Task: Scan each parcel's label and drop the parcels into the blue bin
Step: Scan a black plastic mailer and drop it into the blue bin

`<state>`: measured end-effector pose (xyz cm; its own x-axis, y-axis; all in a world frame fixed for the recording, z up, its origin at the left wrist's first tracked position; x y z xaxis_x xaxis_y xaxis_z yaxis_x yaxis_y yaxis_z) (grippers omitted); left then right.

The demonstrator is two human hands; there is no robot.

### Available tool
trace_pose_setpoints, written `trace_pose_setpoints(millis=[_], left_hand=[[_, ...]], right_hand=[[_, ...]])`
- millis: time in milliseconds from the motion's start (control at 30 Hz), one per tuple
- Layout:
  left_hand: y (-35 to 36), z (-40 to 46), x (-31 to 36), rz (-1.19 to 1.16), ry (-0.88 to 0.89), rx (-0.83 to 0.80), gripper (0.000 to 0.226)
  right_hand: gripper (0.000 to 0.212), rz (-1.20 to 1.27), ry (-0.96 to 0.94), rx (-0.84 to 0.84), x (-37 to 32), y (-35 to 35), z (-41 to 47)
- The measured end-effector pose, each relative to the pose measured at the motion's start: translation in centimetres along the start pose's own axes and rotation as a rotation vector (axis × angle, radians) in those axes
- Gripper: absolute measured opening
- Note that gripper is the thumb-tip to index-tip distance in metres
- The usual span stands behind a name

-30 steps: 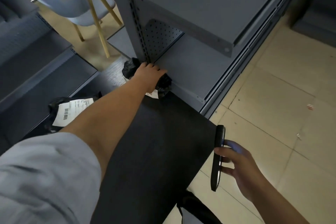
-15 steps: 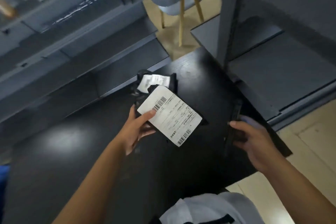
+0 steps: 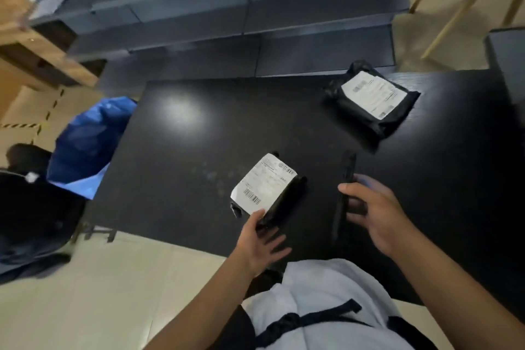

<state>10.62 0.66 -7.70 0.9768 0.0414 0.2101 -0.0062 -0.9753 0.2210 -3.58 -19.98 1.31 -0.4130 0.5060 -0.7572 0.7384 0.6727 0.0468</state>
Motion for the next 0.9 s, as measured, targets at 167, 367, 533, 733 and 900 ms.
trace_pose_setpoints(millis=[167, 367, 533, 733, 900], left_hand=[[-1.7, -3.2, -0.9, 0.649, -0.141, -0.129, 0.045], [1.0, -5.6, 8.1, 0.98, 0.292, -0.258, 0.017], [5.6, -2.7, 16.2, 1.057, 0.703, -0.203, 0.027], [7.2, 2.3, 14.7, 1.182, 0.219, -0.29, 0.077], [5.3, 3.7, 10.0, 0.955, 0.051, -0.366, 0.06]], right_hand=[[0.029, -0.047, 0.04, -0.024, 0.8, 2.6, -0.3], [0.024, -0.12, 0.057, 0.02, 1.1, 2.7, -1.3], [0.024, -0.186, 0.045, 0.089, 1.4, 2.9, -2.4], [0.034, -0.555, 0.07, 0.069, -0.7, 3.4, -4.3], [0.057, -1.002, 0.206, 0.009, -3.5, 4.4, -6.4]])
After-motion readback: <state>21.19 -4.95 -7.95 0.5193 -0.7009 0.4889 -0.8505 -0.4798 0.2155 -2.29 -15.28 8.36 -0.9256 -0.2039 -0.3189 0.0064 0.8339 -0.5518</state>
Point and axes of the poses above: each hand's wrist, its own z-axis towards the middle knuckle, its own y-axis out of the palm, x = y × z, the point moved 6 cm from there along z, towards the middle knuckle, and after that the axes turned 15 degrees about -z, right-handed, at the moved point
